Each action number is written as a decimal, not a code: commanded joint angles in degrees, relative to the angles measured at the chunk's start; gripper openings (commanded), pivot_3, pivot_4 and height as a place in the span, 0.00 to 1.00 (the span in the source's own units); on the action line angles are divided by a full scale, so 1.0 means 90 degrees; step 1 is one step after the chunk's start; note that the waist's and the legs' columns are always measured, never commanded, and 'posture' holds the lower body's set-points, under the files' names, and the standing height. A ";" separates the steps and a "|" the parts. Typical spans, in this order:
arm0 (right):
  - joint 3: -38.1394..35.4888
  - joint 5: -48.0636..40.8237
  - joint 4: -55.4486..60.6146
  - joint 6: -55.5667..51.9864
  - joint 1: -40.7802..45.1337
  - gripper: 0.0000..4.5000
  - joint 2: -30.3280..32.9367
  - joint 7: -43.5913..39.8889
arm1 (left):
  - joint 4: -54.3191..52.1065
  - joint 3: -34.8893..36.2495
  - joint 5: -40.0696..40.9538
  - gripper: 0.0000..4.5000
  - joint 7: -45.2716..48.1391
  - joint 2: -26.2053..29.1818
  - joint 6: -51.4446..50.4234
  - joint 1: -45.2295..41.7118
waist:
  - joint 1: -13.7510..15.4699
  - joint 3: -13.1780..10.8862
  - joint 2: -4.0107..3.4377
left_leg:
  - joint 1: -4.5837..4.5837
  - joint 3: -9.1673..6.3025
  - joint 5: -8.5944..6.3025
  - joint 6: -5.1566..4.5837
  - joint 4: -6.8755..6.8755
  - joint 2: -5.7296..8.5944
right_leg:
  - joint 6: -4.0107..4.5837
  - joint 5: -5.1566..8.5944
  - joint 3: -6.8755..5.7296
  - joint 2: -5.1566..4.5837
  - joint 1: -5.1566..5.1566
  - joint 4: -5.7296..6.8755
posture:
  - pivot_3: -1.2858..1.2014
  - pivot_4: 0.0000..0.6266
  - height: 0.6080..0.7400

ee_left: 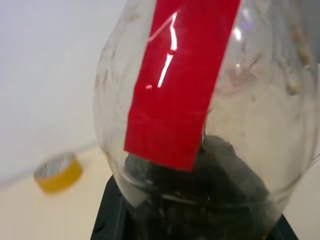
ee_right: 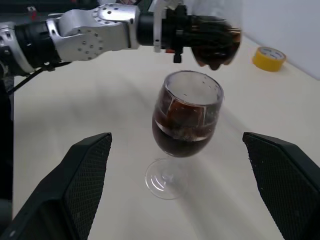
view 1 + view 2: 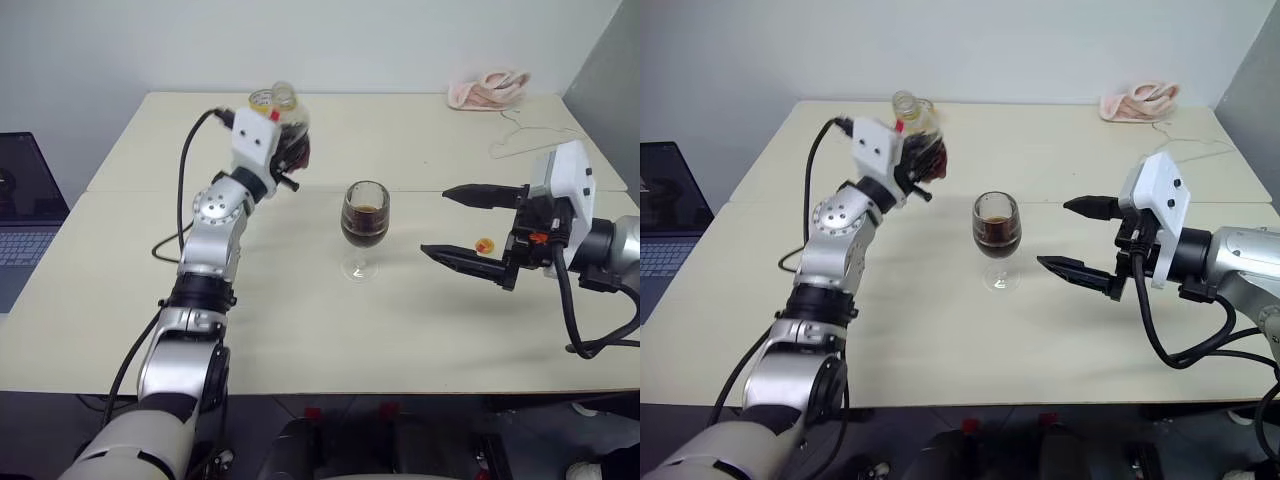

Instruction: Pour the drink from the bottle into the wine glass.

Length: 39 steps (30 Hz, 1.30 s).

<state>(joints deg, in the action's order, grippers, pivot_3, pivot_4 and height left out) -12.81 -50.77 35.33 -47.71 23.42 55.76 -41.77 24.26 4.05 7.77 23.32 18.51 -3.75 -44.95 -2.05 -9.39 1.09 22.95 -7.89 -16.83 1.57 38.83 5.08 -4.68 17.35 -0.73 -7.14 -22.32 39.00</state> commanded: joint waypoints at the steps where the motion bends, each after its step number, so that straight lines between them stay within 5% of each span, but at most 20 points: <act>1: -0.0165 -0.0033 0.0078 0.0154 0.0043 1.00 0.0040 -0.0150 | -0.0956 0.0572 0.0285 0.25 -0.0609 0.0027 -0.0815 0.0642 | -0.0006 0.0000 0.0000 | 0.0000 0.0002 0.0000 0.0000 0.0000 -0.0007 | 0.0000 0.0000 0.0003 0.0000 -0.0001 0.0000 | 0.52 0.24 1.00; 10: 0.0099 0.0026 -0.0044 0.0222 0.0323 1.00 0.0009 -0.0414 | -0.1708 0.1587 0.0524 0.25 -0.2120 -0.0289 -0.1743 0.1630 | 0.0084 0.0010 0.0017 | 0.0001 -0.0001 0.0000 0.0000 0.0010 -0.0010 | 0.0000 0.0000 0.0000 -0.0007 0.0007 -0.0005 | 0.52 0.24 1.00; 24: 0.0546 0.0272 -0.0418 0.0391 0.0756 1.00 -0.0126 -0.0785 | -0.1703 0.1534 0.0311 0.25 -0.2627 -0.0315 -0.2042 0.1854 | 0.0077 0.0013 0.0022 | 0.0001 0.0005 0.0000 0.0001 0.0008 -0.0012 | 0.0000 0.0000 0.0003 -0.0006 0.0005 -0.0005 | 0.52 0.24 1.00; 34: 0.0592 0.0428 -0.0542 0.0424 0.0831 1.00 -0.0194 -0.0900 | -0.2009 0.1550 0.0343 0.97 -0.2689 -0.0280 -0.2195 0.2119 | 0.0068 0.0013 0.0022 | -0.0001 0.0004 0.0000 0.0001 0.0005 -0.0014 | 0.0000 0.0000 0.0003 -0.0006 0.0004 -0.0005 | 0.52 0.24 1.00; 39: 0.0592 0.0493 -0.0559 0.0418 0.0854 1.00 -0.0232 -0.0929 | -0.2116 0.1526 0.0362 0.99 -0.2637 -0.0238 -0.2233 0.2168 | 0.0069 0.0013 0.0022 | -0.0001 0.0005 0.0000 0.0001 0.0005 -0.0013 | 0.0000 0.0000 0.0004 -0.0006 0.0004 -0.0005 | 0.52 0.24 1.00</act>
<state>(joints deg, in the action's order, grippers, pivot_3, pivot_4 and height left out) -6.68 -46.37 29.62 -45.23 30.00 53.82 -49.78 8.43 17.74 11.14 -0.59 15.44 -23.99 -25.42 -1.42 -9.27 1.29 22.94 -7.85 -16.83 1.57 38.87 4.96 -4.68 17.34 -0.69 -7.19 -22.28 38.96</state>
